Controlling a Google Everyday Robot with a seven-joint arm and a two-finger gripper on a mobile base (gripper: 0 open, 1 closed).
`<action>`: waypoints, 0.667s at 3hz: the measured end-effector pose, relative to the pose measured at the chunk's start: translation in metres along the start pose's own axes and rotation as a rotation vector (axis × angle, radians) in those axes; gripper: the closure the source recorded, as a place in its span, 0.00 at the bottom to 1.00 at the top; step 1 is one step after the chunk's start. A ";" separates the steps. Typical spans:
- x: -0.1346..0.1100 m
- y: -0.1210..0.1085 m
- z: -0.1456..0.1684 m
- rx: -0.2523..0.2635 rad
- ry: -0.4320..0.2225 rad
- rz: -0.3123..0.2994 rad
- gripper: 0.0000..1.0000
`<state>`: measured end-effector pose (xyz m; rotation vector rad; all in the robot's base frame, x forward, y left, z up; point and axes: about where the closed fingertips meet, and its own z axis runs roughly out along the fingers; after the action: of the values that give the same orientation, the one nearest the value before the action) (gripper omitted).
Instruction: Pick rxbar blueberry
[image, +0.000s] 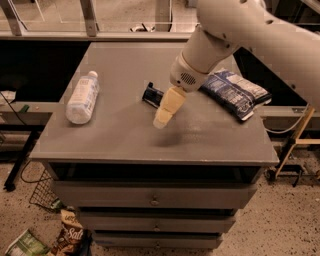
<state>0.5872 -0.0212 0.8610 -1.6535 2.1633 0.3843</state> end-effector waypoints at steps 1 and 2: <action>-0.006 -0.018 0.022 -0.018 0.012 0.019 0.00; -0.009 -0.032 0.035 -0.025 0.018 0.038 0.20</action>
Offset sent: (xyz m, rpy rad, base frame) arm 0.0567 0.0168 -0.0358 -0.0061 0.0577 -0.0448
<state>0.6246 -0.0066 0.8348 -1.6367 2.2144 0.4101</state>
